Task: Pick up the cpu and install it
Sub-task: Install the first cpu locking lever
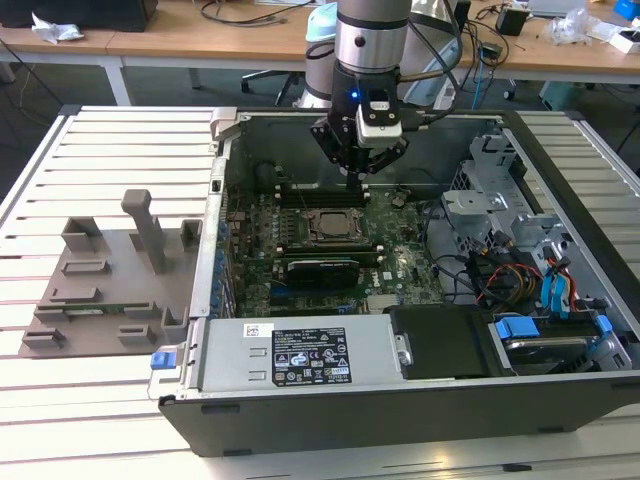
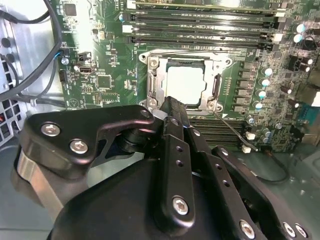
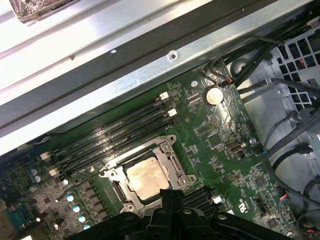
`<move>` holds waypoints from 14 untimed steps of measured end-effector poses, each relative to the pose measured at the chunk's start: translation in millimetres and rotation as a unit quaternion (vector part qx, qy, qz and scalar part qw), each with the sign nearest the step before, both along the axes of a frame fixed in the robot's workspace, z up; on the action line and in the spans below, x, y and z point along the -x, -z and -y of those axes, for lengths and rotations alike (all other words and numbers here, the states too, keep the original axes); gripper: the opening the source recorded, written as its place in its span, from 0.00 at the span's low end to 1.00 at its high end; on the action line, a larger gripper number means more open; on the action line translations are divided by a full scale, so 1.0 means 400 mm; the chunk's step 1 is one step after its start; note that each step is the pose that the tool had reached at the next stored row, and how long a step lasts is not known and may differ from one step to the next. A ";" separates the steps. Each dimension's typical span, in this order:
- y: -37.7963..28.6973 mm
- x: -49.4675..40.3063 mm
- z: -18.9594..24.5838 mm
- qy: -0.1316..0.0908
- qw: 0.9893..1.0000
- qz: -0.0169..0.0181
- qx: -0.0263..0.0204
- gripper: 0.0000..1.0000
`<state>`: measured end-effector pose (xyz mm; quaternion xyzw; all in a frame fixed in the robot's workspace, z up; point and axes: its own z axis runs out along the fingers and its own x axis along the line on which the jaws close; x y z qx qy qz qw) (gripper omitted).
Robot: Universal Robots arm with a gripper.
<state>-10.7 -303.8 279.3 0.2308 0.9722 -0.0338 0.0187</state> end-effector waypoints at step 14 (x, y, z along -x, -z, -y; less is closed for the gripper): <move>0.000 0.000 0.000 -0.050 0.999 0.000 -0.001 0.11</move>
